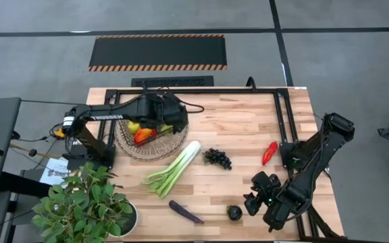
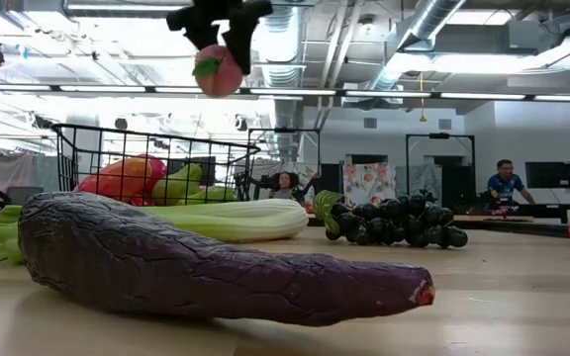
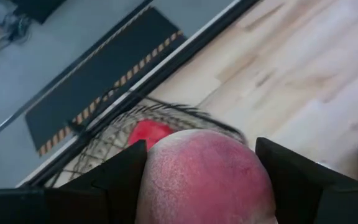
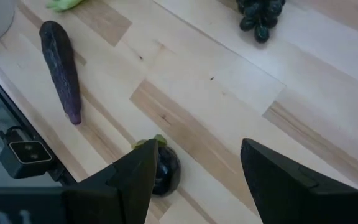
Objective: Build produce basket
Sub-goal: Put the pink peach into the wire basket
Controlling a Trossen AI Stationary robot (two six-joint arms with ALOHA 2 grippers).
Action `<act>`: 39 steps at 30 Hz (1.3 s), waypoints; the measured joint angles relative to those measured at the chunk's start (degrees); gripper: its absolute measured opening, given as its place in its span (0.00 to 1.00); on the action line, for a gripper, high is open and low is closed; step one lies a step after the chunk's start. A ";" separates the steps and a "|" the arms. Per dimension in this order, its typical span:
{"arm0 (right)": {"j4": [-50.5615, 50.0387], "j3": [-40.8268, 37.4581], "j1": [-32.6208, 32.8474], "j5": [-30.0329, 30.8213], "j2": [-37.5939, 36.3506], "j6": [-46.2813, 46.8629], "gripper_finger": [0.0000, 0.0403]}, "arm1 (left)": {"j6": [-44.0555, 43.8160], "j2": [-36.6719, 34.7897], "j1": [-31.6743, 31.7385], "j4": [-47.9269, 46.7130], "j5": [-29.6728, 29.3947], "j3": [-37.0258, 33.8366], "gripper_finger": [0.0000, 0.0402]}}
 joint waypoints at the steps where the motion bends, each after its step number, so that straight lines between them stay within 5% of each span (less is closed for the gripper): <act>1: 0.04 0.00 0.00 -0.04 0.00 0.02 0.63 | 0.01 -0.18 0.87 -0.03 0.13 -0.57 0.63; 19: 0.58 0.00 0.04 -1.31 0.00 2.02 0.63 | 4.53 -9.51 12.03 14.70 6.20 -17.74 0.63; 32: 0.82 0.00 0.04 -1.33 0.00 2.16 0.63 | 3.96 -9.66 12.36 19.20 12.08 -28.87 0.63; 39: 0.78 0.00 0.04 -1.35 0.00 3.52 0.63 | 3.26 -9.64 12.32 19.97 14.02 -31.80 0.73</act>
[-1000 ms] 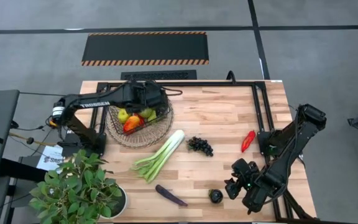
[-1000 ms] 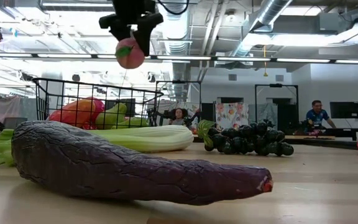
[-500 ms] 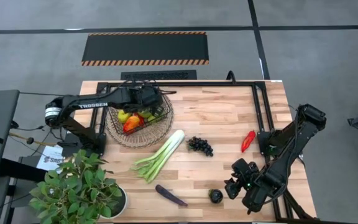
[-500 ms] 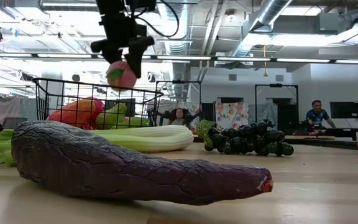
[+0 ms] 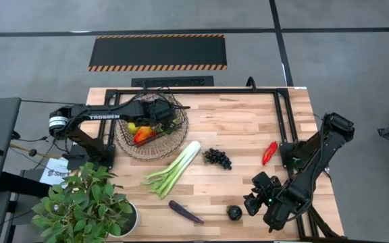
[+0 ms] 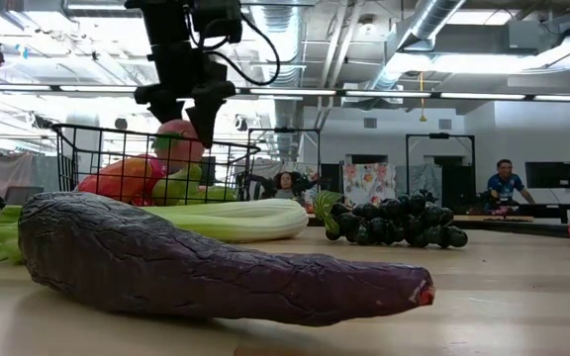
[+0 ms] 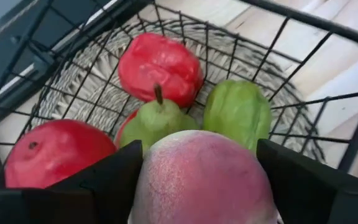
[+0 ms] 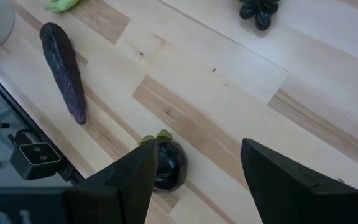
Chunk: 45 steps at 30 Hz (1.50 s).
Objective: Build produce basket
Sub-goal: Put the pink peach into the wire basket, then put the black grapes into the wire basket
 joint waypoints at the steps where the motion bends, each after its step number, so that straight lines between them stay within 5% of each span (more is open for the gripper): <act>1: 0.02 0.00 0.04 -0.06 0.00 0.00 0.63 | -0.02 0.00 0.00 -0.28 -0.01 -0.01 0.75; 20: 0.02 0.00 0.06 -0.26 0.00 0.02 0.63 | 1.89 -0.44 -2.40 -3.08 -1.08 3.61 0.88; 26: 0.51 0.00 0.06 -0.28 0.00 0.02 0.63 | 5.23 -0.46 -3.25 2.67 0.90 8.16 0.89; 33: 1.95 0.00 0.15 -0.35 0.00 0.02 0.63 | 8.40 -0.43 -7.73 18.71 9.97 9.73 0.89; 45: 2.72 -1.48 0.84 -0.08 0.01 -0.26 0.63 | 14.00 8.58 -19.67 30.33 11.94 9.65 0.89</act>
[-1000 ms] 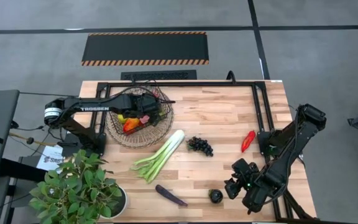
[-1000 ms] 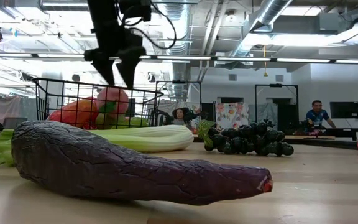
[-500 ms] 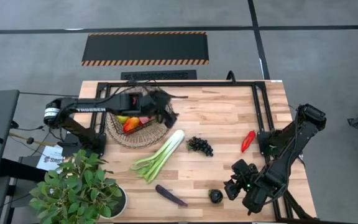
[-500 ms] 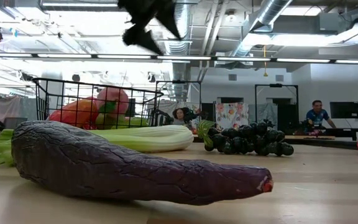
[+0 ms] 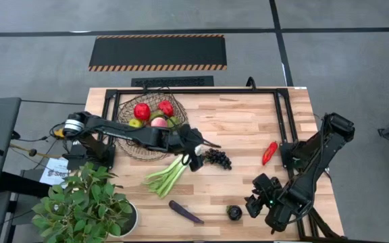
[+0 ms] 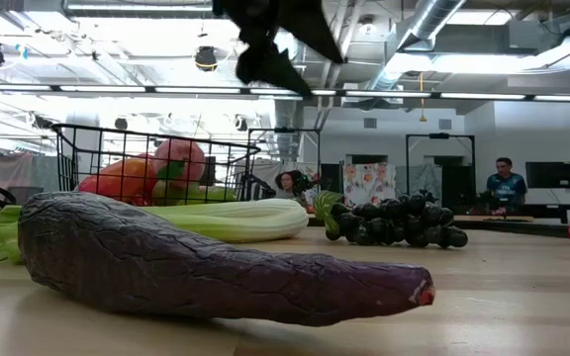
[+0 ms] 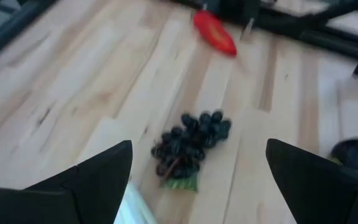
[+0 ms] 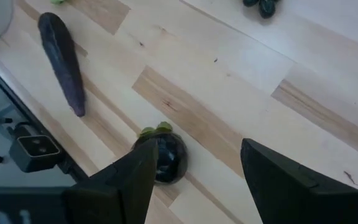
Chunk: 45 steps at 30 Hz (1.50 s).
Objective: Build produce basket
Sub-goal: Put the black grapes into the wire basket
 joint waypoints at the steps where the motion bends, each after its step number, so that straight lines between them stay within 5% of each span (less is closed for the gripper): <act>1: -0.06 -0.30 0.23 -0.08 -0.01 0.00 0.63 | 0.03 1.01 -0.35 0.01 -0.22 0.01 0.89; 15: 1.52 -0.48 2.77 0.51 0.01 -0.59 0.63 | -3.87 4.29 -0.88 4.78 4.03 0.00 0.89; 25: 1.75 -0.48 4.04 9.35 0.01 -7.24 0.63 | -4.46 5.95 -1.56 6.40 3.93 0.16 0.89; 45: 3.27 -0.49 2.90 7.26 -0.51 -12.52 0.63 | -11.57 5.90 -2.43 8.21 7.67 2.47 0.88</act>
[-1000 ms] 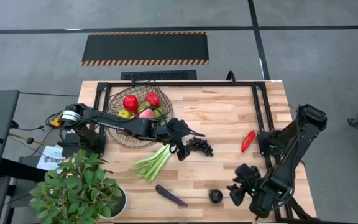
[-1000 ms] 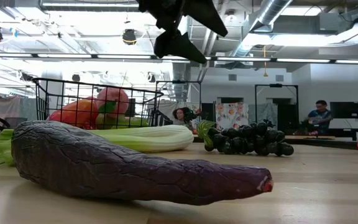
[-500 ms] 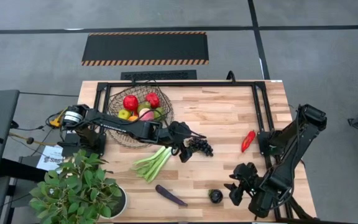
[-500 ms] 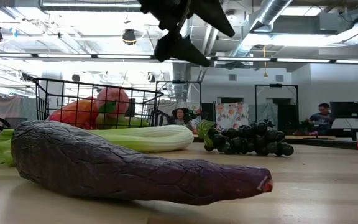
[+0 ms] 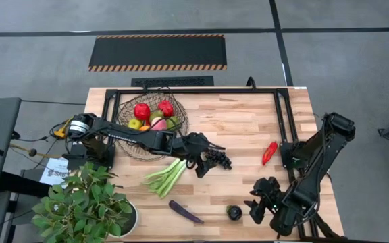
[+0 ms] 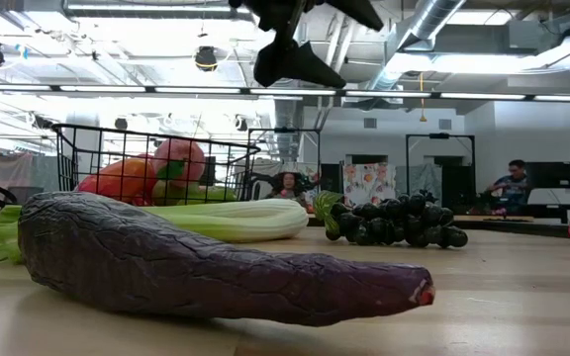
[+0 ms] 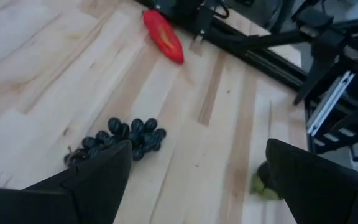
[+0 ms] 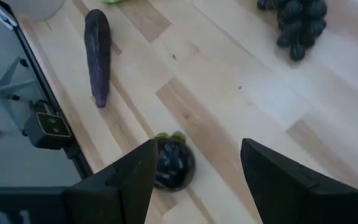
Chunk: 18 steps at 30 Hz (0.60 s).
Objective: Build produce basket
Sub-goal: Put the black grapes into the wire basket
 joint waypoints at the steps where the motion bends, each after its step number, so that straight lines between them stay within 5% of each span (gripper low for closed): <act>1: 0.02 -0.02 0.02 -0.04 0.02 0.69 0.63 | 0.58 -0.02 0.00 -0.14 0.00 0.00 0.88; 11: 3.33 -0.02 -1.28 -1.57 0.02 3.26 0.63 | 8.33 0.00 0.11 -4.08 0.14 -0.09 0.88; 18: 5.78 -0.04 -2.77 0.08 0.58 3.51 0.63 | 23.60 0.00 0.48 -0.74 -7.08 -0.98 0.88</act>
